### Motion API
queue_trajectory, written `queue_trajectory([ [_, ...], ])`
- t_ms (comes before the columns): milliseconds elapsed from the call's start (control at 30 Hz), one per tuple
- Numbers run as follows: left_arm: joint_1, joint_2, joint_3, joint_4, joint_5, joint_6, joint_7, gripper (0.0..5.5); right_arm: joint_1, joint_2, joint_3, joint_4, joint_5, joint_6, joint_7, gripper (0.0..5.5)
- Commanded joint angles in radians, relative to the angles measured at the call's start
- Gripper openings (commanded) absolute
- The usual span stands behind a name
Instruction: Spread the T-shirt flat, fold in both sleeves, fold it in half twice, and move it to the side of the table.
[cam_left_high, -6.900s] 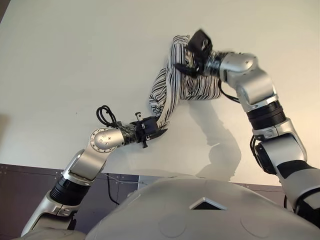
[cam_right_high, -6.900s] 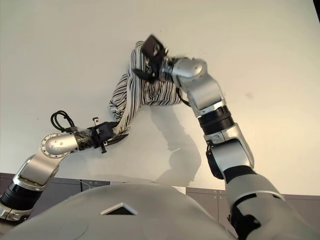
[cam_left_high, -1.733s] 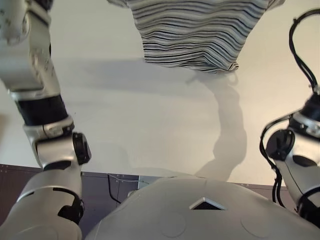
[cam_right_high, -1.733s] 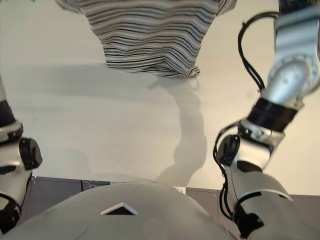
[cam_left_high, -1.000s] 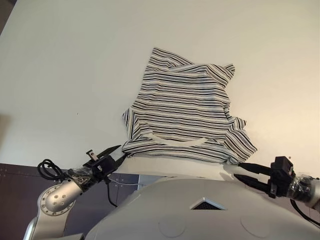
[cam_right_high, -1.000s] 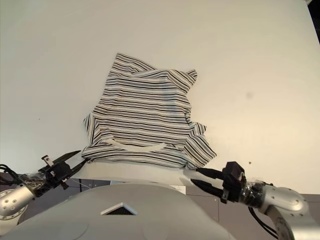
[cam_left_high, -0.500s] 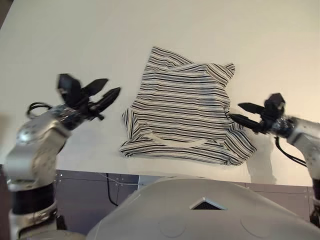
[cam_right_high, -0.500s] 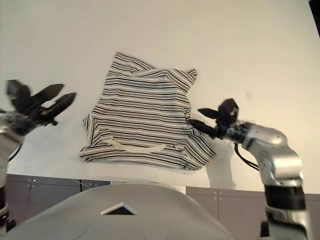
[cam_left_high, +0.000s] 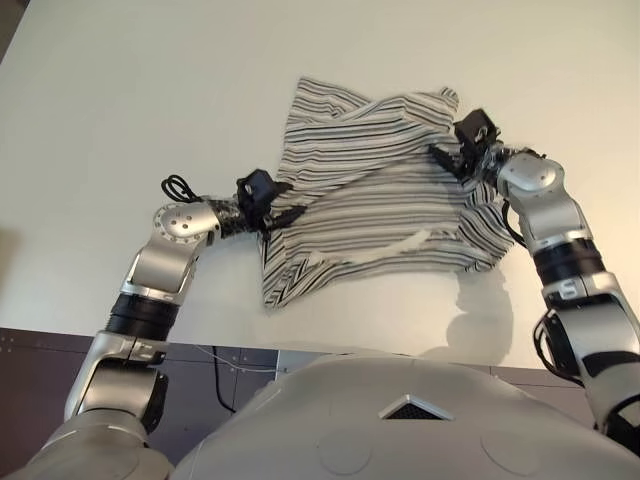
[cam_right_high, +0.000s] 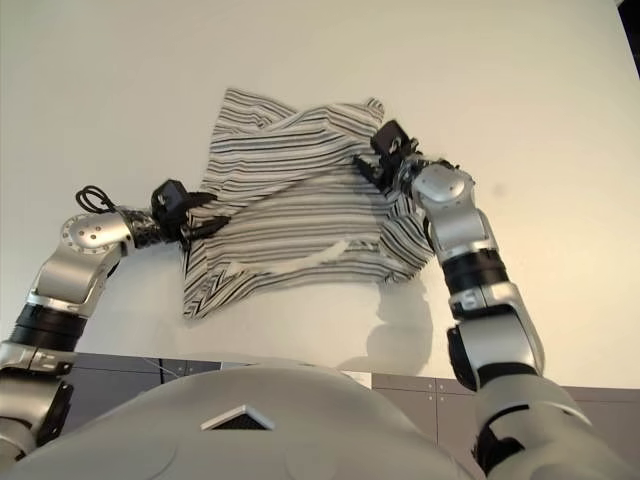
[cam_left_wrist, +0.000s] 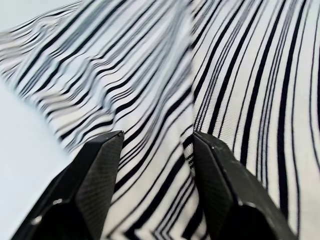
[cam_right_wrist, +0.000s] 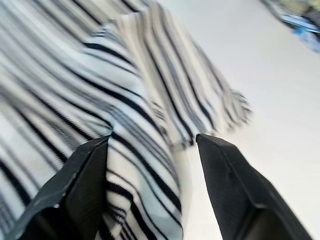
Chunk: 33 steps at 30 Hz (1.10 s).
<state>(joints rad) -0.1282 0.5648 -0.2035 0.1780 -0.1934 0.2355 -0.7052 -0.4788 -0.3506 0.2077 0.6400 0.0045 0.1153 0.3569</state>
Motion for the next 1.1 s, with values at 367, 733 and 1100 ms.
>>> queue_trajectory([
  [367, 0.415, 0.089, 0.035, -0.565, 0.133, 0.118, 0.142, 2.42, 0.566, -0.387, -0.103, -1.054, 0.297, 0.39, 0.438, 2.86],
  [733, 0.573, 0.179, 0.228, -0.708, -0.092, 0.104, -0.071, 2.42, 0.501, -0.282, 0.048, -0.912, 0.206, 0.283, 0.446, 2.86],
  [1100, 0.383, 0.058, 0.314, -0.669, -0.165, 0.278, 0.212, 2.42, 0.499, -0.429, -0.073, -1.063, 0.411, 0.311, 0.678, 2.86],
])
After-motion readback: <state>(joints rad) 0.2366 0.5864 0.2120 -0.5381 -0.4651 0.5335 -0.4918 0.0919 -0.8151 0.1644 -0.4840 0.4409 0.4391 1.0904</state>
